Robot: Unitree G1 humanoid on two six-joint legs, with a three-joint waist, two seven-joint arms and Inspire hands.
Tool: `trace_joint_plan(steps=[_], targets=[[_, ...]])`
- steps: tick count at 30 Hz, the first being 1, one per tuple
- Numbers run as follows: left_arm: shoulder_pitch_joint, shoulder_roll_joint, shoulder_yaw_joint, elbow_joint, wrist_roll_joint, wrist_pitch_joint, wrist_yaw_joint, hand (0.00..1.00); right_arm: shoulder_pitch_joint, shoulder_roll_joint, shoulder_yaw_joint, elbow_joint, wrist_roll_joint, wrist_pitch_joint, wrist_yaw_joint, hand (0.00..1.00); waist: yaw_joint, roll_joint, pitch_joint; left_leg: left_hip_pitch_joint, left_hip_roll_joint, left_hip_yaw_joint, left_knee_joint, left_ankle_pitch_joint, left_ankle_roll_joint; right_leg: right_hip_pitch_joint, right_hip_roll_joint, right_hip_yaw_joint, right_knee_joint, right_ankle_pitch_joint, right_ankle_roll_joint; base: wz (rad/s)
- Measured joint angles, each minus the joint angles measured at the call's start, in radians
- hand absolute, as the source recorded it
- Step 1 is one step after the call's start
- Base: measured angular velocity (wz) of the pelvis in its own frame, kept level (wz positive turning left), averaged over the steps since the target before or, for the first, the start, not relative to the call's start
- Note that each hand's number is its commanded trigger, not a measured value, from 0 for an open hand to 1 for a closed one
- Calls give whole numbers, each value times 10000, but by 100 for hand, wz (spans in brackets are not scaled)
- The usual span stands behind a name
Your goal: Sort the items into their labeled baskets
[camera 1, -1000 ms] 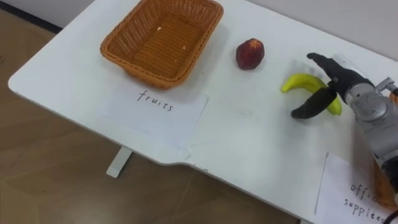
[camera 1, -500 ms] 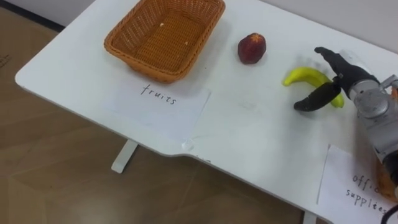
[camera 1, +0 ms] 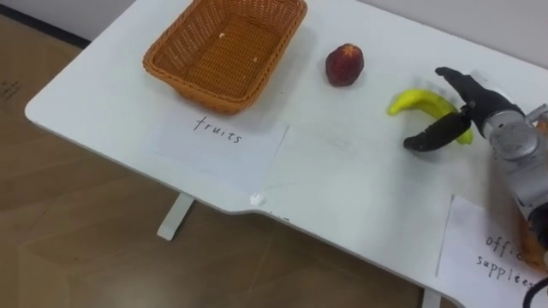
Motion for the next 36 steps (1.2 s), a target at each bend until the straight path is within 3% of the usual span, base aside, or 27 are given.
trace_joint_plan(steps=[8, 16, 24, 25, 26, 36], targets=[[-4, 22, -5, -176, 53, -7, -3, 0, 24, -91, 149, 265, 770, 78, 699, 0, 71, -79, -48, 43, 51, -4, -89, 35, -47, -10, 54, -4, -3, 13, -22, 0], [-45, 344, -233, -226, 52, -93, -226, 0, 31, -114, 463, 256, 797, 66, 1423, 0, 69, -254, 35, 11, 103, -12, -135, 54, -78, -16, 101, -4, 1, 31, -51, 0], [-114, 369, -235, -185, 61, -91, -431, 0, 32, -197, 565, 254, 780, 73, 1662, 0, 124, -286, 49, -15, 111, -75, -106, 61, -93, -11, 122, -44, -4, 42, -68, 0], [-150, 369, -234, -133, 60, -92, -451, 0, 33, -223, 566, 256, 777, 73, 1702, 38, 144, -285, 50, -14, 111, -74, -105, 62, -93, -11, 122, -42, -4, 42, -69, 0], [-154, 370, -234, -128, 60, -92, -472, 0, 38, -234, 576, 254, 778, 73, 1714, 100, 160, -285, 50, -10, 111, -73, -102, 62, -93, -11, 122, -42, -4, 42, -69, 0], [-248, 378, -225, 1, 52, -106, -582, 0, -31, -624, 660, 235, 328, 70, 1482, 100, 357, -273, 54, 38, 122, -75, -111, 69, -104, -3, 134, -27, -18, 44, -72, 0]])
